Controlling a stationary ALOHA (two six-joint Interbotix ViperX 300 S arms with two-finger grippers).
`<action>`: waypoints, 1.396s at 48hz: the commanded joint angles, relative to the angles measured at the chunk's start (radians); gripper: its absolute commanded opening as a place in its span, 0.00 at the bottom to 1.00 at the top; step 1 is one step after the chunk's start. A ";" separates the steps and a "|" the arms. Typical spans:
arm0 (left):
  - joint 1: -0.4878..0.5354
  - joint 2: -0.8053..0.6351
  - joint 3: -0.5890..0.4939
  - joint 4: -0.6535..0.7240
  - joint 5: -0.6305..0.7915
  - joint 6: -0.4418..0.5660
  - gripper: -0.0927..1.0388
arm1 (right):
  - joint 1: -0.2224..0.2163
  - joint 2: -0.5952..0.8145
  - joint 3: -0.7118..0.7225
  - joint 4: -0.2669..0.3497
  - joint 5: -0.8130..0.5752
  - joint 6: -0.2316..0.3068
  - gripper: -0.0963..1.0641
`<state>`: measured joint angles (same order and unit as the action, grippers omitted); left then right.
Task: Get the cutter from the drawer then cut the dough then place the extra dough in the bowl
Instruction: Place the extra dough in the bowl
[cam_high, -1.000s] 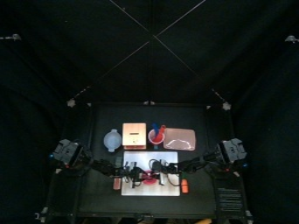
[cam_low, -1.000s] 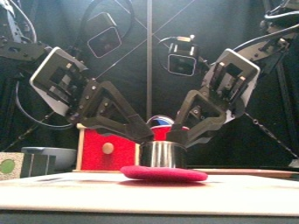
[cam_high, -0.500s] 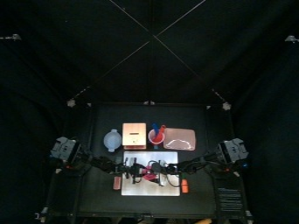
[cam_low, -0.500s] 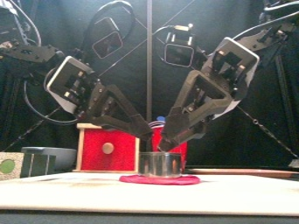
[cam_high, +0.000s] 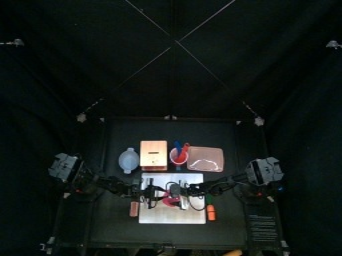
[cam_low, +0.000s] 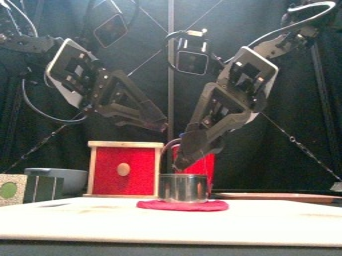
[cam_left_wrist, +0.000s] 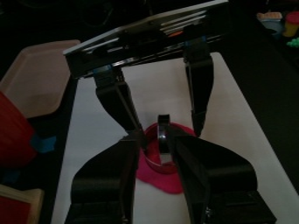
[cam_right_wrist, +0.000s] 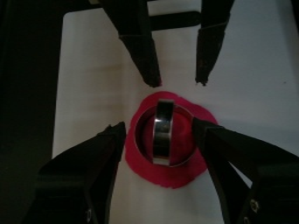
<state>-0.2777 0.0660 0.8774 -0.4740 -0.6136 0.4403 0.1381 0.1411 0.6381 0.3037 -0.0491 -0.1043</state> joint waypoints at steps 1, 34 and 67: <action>-0.011 -0.032 0.021 -0.005 -0.038 0.000 0.70 | -0.021 -0.052 -0.041 -0.021 0.046 0.003 0.89; -0.143 0.230 -0.057 -0.176 -0.219 -0.003 0.61 | -0.058 -0.057 -0.192 -0.051 0.385 0.003 0.89; -0.153 0.285 -0.064 -0.210 -0.209 -0.002 0.55 | -0.061 0.003 -0.270 -0.055 0.537 0.035 0.89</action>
<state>-0.4280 0.3590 0.8283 -0.6796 -0.8191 0.4372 0.0813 0.1626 0.3973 0.2500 0.4847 -0.0690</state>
